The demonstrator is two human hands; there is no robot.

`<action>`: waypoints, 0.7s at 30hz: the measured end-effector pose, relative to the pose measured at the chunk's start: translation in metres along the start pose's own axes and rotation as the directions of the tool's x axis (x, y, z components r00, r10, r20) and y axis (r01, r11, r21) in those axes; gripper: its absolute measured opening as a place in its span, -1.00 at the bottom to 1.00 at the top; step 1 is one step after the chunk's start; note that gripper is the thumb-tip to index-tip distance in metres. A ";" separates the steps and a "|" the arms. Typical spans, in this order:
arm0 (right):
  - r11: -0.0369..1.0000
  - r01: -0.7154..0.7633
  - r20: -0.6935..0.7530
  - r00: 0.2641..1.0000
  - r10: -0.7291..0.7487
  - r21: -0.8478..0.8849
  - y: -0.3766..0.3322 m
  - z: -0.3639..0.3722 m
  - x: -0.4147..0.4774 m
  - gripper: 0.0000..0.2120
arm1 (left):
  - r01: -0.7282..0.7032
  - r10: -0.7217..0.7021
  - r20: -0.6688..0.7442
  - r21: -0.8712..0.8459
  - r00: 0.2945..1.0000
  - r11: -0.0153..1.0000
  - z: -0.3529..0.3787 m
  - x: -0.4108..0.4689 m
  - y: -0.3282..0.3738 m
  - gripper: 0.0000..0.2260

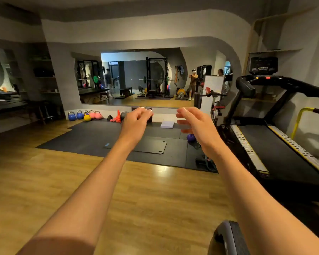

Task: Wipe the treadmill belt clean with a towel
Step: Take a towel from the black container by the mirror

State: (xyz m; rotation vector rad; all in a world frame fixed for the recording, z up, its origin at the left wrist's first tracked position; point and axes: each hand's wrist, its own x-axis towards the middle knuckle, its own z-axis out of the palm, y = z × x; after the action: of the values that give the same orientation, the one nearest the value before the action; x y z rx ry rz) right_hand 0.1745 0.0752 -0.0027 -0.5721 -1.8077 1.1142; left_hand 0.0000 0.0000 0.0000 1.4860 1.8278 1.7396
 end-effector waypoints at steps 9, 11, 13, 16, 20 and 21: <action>0.999 -0.029 -0.044 0.999 0.029 0.015 0.107 0.074 0.093 -0.73 | -0.004 0.004 -0.023 -0.003 1.000 1.000 0.002 0.113 -0.126 -0.83; 0.998 -0.053 -0.069 0.996 0.055 0.027 0.120 0.080 0.109 -0.73 | -0.003 0.002 -0.024 -0.020 1.000 1.000 0.004 0.136 -0.141 -0.82; 0.998 -0.064 -0.090 0.994 0.066 0.026 0.127 0.082 0.121 -0.74 | 0.001 -0.002 -0.028 -0.039 1.000 0.999 0.008 0.151 -0.150 -0.80; 0.999 -0.053 -0.118 0.992 0.053 0.000 0.134 0.077 0.135 -0.74 | 0.022 -0.025 -0.034 -0.086 0.999 0.996 0.018 0.163 -0.156 -0.79; 0.997 -0.023 -0.119 0.993 0.015 -0.072 0.136 0.061 0.146 -0.73 | 0.024 -0.027 -0.019 -0.122 0.999 0.992 0.033 0.164 -0.156 -0.77; 0.996 -0.017 -0.116 0.993 0.008 -0.083 0.137 0.056 0.148 -0.73 | 0.025 -0.026 -0.009 -0.127 1.000 0.992 0.038 0.164 -0.157 -0.78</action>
State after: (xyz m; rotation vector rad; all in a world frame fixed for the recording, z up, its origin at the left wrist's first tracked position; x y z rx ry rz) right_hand 0.0446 0.2268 -0.0647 -0.6845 -1.7587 0.9965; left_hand -0.1278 0.1797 -0.0658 1.4007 1.6992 1.8183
